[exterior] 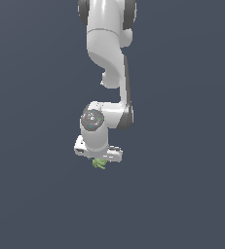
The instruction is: Pick up the object and move it to a goal position.
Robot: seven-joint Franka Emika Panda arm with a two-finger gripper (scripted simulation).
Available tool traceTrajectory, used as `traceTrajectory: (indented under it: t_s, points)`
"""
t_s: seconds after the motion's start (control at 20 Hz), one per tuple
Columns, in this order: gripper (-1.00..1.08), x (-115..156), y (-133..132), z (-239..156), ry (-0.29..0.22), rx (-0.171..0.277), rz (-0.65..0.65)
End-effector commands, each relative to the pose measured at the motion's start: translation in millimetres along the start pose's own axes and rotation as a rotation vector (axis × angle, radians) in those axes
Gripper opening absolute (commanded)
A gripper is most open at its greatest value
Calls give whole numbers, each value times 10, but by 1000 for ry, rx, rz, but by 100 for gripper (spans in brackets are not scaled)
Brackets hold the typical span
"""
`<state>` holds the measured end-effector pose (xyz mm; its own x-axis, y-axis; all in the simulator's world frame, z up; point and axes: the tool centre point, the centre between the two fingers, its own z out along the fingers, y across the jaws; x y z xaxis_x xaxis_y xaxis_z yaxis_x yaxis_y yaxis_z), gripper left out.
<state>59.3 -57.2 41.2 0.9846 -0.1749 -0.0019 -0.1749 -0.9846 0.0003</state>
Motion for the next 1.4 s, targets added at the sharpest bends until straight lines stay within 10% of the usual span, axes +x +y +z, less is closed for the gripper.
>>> traceTrajectory:
  t_s: [0.0,0.05,0.1,1.35]
  points:
    - [100,14,-2,14,2,0,0]
    - [100,16,-2,12,2,0,0]
    - [-100,16,-2,12,2,0,0]
    - [-100,-251,-330,-443,2,0,0]
